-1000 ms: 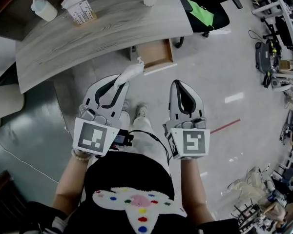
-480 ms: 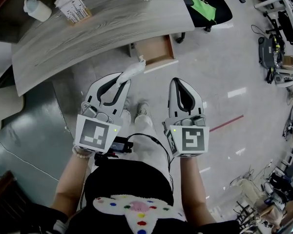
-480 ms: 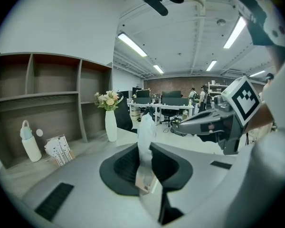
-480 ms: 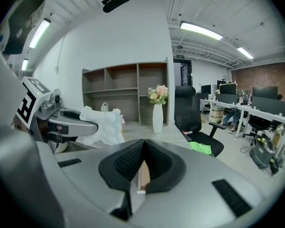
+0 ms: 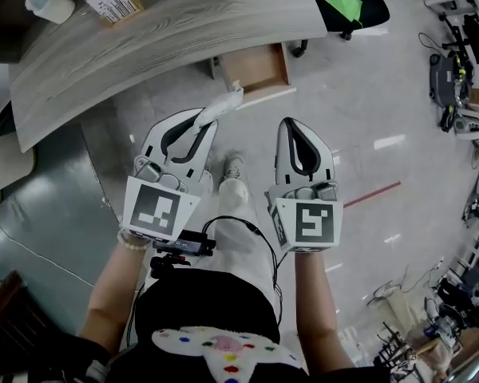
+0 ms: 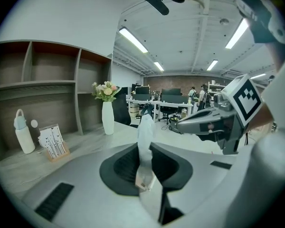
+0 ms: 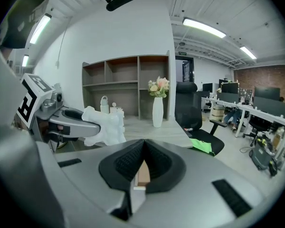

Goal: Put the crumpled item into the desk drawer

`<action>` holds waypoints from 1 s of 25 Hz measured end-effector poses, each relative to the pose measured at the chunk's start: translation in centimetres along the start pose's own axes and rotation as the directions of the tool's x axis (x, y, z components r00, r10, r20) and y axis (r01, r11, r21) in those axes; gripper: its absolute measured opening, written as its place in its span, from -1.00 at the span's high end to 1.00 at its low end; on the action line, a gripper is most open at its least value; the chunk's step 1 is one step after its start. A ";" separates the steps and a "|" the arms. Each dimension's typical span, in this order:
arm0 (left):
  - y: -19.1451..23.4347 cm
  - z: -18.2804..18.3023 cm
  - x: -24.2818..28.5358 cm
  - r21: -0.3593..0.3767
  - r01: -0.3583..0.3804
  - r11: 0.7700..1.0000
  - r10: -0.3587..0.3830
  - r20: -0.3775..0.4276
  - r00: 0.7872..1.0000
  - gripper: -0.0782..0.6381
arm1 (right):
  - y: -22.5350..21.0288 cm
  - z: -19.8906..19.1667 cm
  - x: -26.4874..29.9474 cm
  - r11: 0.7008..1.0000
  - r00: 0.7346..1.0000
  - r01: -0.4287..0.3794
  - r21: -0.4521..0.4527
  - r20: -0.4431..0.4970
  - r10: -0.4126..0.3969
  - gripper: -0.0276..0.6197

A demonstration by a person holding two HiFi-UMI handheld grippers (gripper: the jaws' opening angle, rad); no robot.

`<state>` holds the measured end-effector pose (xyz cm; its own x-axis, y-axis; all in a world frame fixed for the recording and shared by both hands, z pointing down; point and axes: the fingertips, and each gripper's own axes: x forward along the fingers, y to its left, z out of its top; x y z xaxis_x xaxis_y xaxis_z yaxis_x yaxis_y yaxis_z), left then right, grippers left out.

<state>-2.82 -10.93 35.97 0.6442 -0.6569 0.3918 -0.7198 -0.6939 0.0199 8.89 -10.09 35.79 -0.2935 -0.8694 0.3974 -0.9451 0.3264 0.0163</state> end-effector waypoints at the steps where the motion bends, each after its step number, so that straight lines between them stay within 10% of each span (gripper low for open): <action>1: 0.0 -0.4 0.3 -0.001 0.002 1.000 -0.003 -0.005 1.000 0.62 | 0.0 -0.3 0.2 1.000 1.000 -0.002 -0.004 -0.004 0.002 0.90; 25: 0.2 -8.3 9.7 -0.026 0.053 0.998 -0.056 -0.095 0.994 0.62 | -3.2 -7.2 4.4 0.999 0.997 0.035 0.016 -0.063 -0.034 0.90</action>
<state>1.14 -15.00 47.45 0.6559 -0.5864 0.4753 -0.6908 -0.7202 0.0646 11.68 -12.29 44.09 -0.2520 -0.8550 0.4533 -0.9569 0.2901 0.0153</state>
